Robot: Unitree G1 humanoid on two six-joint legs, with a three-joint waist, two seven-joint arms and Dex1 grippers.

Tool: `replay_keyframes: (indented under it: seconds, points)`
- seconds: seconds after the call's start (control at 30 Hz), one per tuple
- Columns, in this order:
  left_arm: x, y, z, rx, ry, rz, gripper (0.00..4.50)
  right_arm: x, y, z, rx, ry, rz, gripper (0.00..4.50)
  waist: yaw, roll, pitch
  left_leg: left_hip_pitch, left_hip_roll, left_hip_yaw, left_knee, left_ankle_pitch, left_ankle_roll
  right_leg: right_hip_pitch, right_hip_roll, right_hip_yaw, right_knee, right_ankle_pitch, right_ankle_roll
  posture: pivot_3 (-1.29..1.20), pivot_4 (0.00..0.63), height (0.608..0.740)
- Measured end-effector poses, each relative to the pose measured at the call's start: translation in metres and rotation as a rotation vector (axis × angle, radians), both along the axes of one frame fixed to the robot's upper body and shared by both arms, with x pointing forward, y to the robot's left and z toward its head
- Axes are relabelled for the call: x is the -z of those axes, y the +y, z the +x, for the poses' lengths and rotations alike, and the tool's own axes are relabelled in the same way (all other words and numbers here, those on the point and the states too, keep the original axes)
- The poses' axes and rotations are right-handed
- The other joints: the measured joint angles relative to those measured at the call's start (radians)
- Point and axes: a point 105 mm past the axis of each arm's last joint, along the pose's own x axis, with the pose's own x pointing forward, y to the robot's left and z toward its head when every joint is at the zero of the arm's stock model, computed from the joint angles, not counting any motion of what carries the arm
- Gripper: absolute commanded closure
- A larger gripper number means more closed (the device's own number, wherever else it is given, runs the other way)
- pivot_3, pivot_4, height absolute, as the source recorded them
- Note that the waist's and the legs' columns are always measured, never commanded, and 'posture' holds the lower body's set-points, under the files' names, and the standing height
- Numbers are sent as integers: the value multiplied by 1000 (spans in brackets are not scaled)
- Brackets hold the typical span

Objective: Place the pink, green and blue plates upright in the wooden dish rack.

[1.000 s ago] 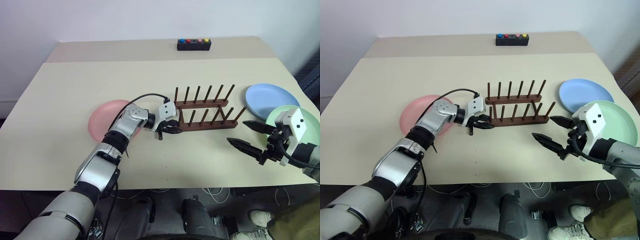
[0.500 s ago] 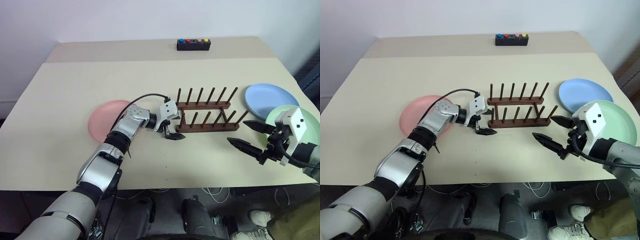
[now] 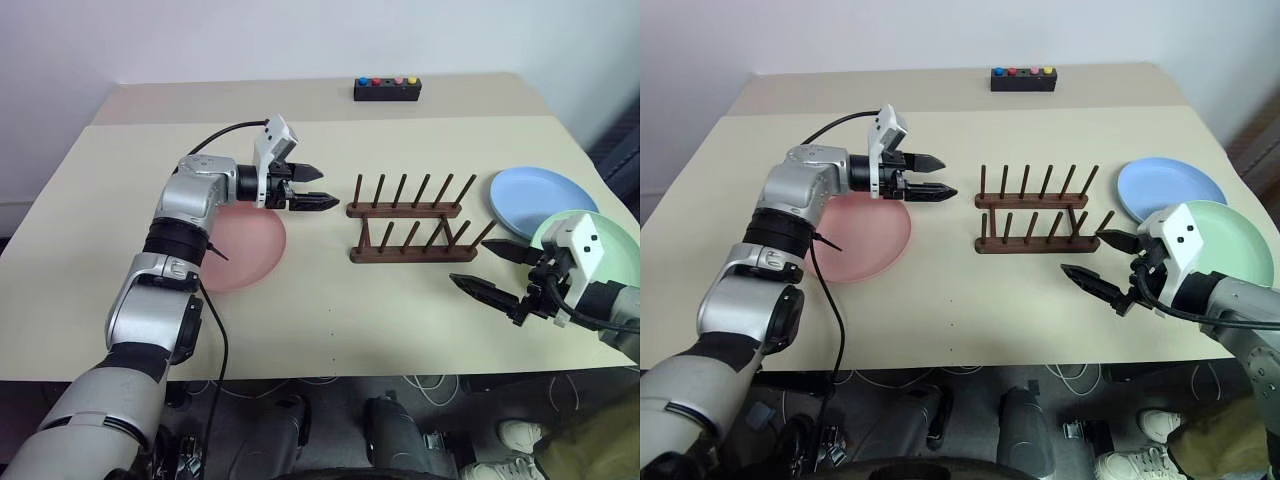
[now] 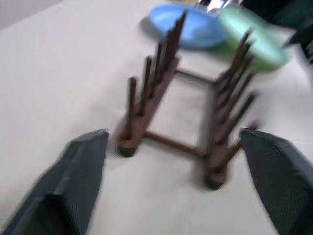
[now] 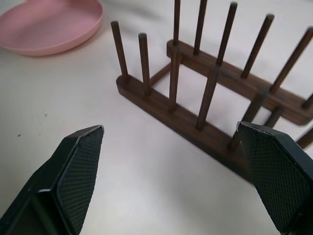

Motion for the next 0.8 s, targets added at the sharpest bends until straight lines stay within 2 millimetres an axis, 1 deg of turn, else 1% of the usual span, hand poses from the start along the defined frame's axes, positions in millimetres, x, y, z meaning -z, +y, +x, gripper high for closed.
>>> replay_keyframes:
  seconds: [0.03, 0.07, 0.13, 0.17, 0.23, 0.3, 0.37, 0.43, 0.6, 0.73, 0.8]
  points:
    - [-1, 1, -8, 28, 23, -14, 2350, 1, 1, 1, -4, 6, 4, 539, -2, 0, 0, 0, 0, 0, 0, 0, 0, 0, 0, 0, 0, 0, 0, 0, 150, 740]
    - [-1, 2, -18, 63, 40, -26, 2851, 3, 1, 3, -3, 10, 17, 861, -3, 0, 0, 0, 0, 0, 0, 0, 0, 0, 0, 0, 0, 0, 0, 0, 150, 740]
    - [3, -4, -35, 120, 61, -37, 3878, 5, 0, 6, 3, 19, 30, 1819, -3, 0, 0, 0, 0, 0, 0, 0, 0, 0, 0, 0, 0, 0, 0, 0, 150, 740]
    - [9, -10, -41, 140, 69, -32, 4436, 7, 0, 7, 4, 29, 29, 2405, -1, 0, 0, 0, 0, 0, 0, 0, -1, 0, 0, 0, 1, 0, 0, 0, 150, 740]
    - [19, -16, -49, 161, 86, -2, 4500, 13, 1, 8, 4, 44, 16, 3435, 2, 0, 0, 0, 0, 0, 0, 1, -1, 0, 0, 0, 0, 0, 0, 0, 150, 740]
    - [24, -17, -52, 167, 85, 26, 4500, 23, -3, 7, 17, 72, -2, 4443, 3, 0, 0, 0, 0, 0, 0, 0, -1, 0, 0, 1, 0, 0, 0, 0, 150, 740]
    - [26, -14, -54, 155, 72, 45, 4500, 36, -9, 4, 40, 109, -35, 4443, 3, 0, 0, 0, 0, 0, 0, 0, -1, 0, 0, 1, 0, 0, 0, 0, 150, 740]
    - [31, -13, -57, 146, 67, 54, 4500, 45, -14, 4, 64, 126, -64, 4443, 2, 1, 0, 0, 0, 0, 0, 0, -1, 0, 0, 1, 0, 0, 0, 0, 150, 740]
    - [62, -34, -64, 147, 69, 132, 4500, 52, -21, 9, 99, 98, -146, 4443, 4, 1, -1, 0, 0, 0, 0, 0, -1, 0, 0, 1, 0, 0, 0, 0, 150, 740]
    - [78, -54, -65, 121, 37, 168, 4500, 59, -18, 11, 97, 82, -167, 4443, 5, 1, -1, 0, 0, 0, 0, 0, -1, 0, 0, 1, 0, 0, 0, 0, 150, 740]
    - [84, -66, -63, 91, 24, 173, 4500, 62, -21, 15, 123, 64, -178, 4443, 5, 1, -1, 0, 0, 0, 0, 0, -1, 0, 0, 1, 0, 0, 0, 0, 150, 740]
